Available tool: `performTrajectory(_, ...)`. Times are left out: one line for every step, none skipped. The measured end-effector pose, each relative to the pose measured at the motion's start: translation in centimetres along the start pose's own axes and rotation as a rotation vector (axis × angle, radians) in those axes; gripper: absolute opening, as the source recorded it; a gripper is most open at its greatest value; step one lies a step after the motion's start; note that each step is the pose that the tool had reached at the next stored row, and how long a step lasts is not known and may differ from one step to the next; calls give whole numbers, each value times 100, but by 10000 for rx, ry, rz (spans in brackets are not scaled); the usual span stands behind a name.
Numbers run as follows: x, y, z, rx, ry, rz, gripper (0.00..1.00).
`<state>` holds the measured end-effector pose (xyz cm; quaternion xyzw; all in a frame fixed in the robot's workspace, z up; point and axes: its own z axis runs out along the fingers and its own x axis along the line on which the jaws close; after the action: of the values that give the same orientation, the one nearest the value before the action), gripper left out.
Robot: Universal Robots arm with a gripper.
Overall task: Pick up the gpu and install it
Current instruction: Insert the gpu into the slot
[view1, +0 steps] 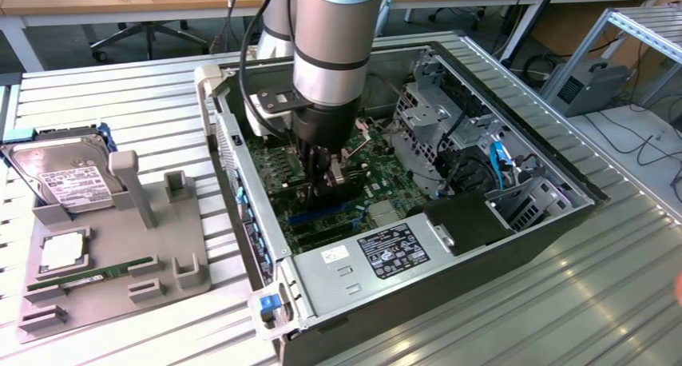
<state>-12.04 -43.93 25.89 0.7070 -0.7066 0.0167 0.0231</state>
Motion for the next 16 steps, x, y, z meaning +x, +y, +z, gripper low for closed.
performTrajectory(2,1,0,-1,0,13,27)
performTrajectory(2,1,0,-1,0,22,27)
performTrajectory(2,2,0,-2,0,27,27)
performTrajectory(2,1,-1,-1,-1,31,27)
performTrajectory(3,2,-7,-3,2,35,27)
performTrajectory(4,3,-18,-3,1,39,27)
performTrajectory(4,4,-27,-2,0,42,27)
performTrajectory(4,9,-34,-1,0,44,27)
performTrajectory(4,12,-34,1,-2,46,27)
performTrajectory(3,15,-34,2,-2,46,27)
performTrajectory(4,16,-35,1,-2,48,27)
performTrajectory(4,16,-35,1,-1,52,27)
performTrajectory(5,17,-35,0,0,59,27)
performTrajectory(7,19,-34,-1,0,75,27)
performTrajectory(8,19,-33,-3,-1,105,27)
performTrajectory(8,19,-33,-5,-1,143,27)
